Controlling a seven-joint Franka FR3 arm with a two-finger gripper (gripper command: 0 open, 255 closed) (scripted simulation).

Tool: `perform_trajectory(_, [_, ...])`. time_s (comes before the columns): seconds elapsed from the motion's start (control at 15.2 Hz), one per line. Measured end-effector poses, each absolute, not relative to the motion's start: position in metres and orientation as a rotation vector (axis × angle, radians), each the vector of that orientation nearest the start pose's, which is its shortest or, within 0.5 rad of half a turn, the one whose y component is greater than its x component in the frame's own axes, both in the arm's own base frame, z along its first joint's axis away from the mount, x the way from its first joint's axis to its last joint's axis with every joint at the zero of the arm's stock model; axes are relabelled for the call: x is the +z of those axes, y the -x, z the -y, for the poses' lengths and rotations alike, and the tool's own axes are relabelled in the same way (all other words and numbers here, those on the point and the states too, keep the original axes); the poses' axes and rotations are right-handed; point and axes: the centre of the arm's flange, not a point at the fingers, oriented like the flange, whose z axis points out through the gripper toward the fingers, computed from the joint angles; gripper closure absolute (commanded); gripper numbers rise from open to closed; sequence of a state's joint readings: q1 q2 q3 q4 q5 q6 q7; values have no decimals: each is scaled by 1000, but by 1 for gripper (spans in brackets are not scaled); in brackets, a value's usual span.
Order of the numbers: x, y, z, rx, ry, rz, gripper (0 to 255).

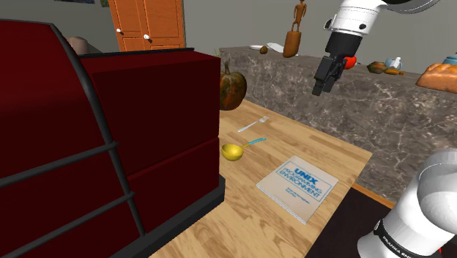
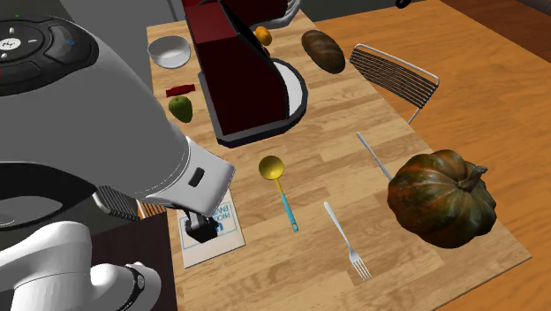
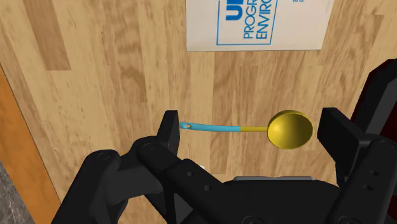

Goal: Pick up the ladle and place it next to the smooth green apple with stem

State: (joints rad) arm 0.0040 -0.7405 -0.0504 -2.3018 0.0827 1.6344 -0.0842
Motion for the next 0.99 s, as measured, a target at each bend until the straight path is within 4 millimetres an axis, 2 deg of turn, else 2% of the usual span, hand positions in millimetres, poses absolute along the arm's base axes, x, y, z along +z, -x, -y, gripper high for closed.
perform_trajectory(0.13, [603, -332, 12, -114, 3020, 87, 0])
perform_trajectory(0.33, [584, -360, 14, -83, 2984, 167, 0])
perform_trajectory(0.66, [539, -417, 12, -26, 2908, 320, 0])
perform_trajectory(0.99, [495, -470, -4, 28, 2824, 467, 0])
